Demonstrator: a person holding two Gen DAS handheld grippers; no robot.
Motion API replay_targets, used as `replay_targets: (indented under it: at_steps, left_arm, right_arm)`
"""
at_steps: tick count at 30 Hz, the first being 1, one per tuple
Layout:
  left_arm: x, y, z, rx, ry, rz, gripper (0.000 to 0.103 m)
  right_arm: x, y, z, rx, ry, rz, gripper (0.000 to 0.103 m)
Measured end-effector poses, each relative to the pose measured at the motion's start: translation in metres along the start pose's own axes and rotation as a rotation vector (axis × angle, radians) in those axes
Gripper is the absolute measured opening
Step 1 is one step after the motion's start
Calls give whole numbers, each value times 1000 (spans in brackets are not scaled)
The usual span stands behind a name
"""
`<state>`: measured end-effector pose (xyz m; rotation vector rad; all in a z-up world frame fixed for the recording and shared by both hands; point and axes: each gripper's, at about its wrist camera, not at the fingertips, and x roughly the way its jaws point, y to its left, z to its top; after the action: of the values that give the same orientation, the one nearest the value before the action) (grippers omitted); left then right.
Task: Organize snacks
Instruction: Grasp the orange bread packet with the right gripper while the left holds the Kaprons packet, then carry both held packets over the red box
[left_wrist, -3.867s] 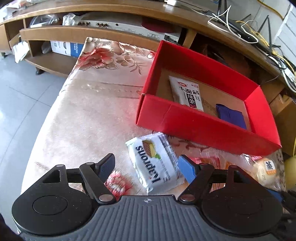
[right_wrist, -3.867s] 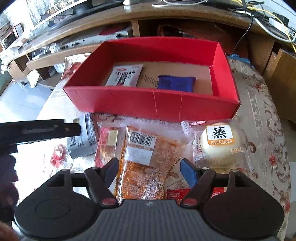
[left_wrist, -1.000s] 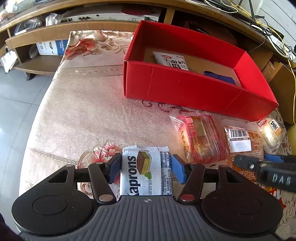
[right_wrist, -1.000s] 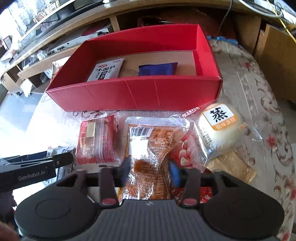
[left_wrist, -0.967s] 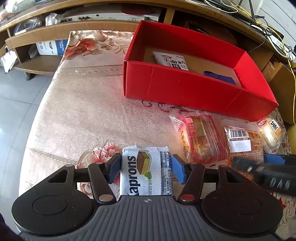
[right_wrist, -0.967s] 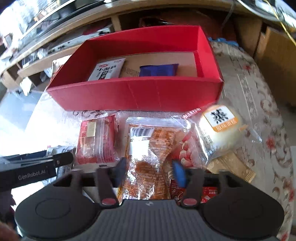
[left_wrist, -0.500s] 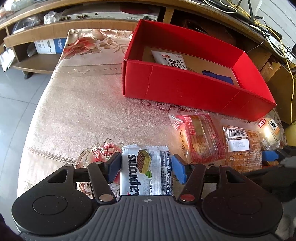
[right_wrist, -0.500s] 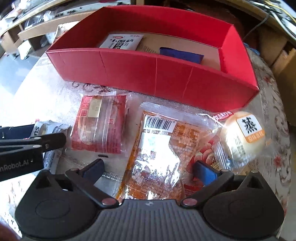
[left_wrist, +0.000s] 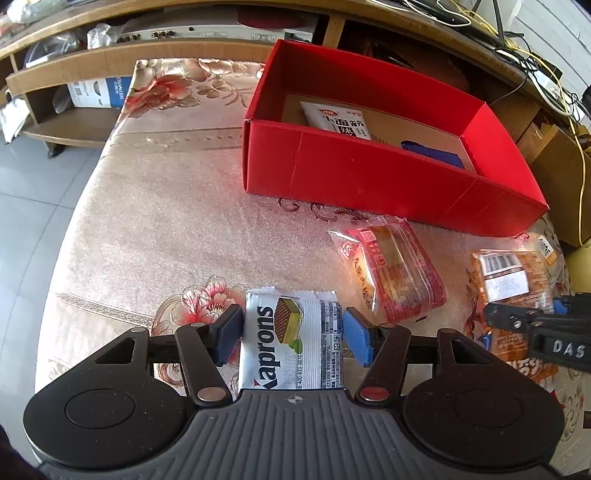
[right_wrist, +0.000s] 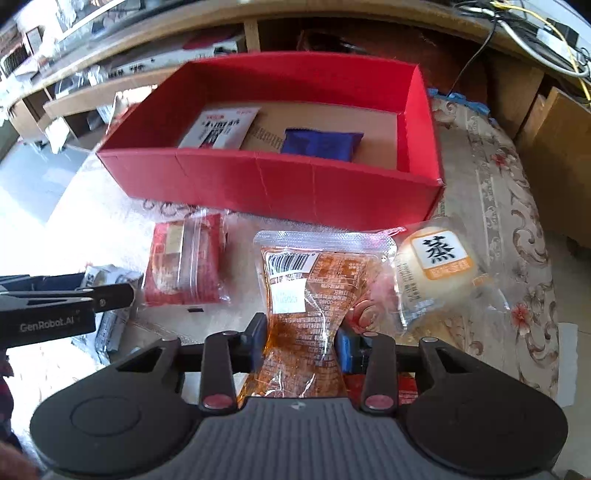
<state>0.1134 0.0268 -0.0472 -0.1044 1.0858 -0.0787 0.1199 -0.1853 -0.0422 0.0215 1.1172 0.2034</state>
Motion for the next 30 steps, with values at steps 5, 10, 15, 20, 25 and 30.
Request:
replay_targets:
  at_steps: [5,10,15,20,25,30]
  left_arm:
    - [-4,-1,1,7,-10,-2,64]
    - [3,-3,0,7,5,18,67]
    - [6,-14,-3,54,0,74,65]
    - [0,-12,-11,44,-12,92,64]
    - [-15,-14,-11,29,-45,83,64]
    - [-32,-23,-4,30,-94,58,64]
  right_arm:
    - [-15,-15,1,68,-47,38,37]
    - [-21,-15,3,74,-62,70,37]
    - [-26,-13,5,68,-77,108,37]
    - [-30,-11,4,48,-85,129,37]
    - [-40,-14,3,50,-113,142,37]
    - [-48,-15,4,51,-138,139,37]
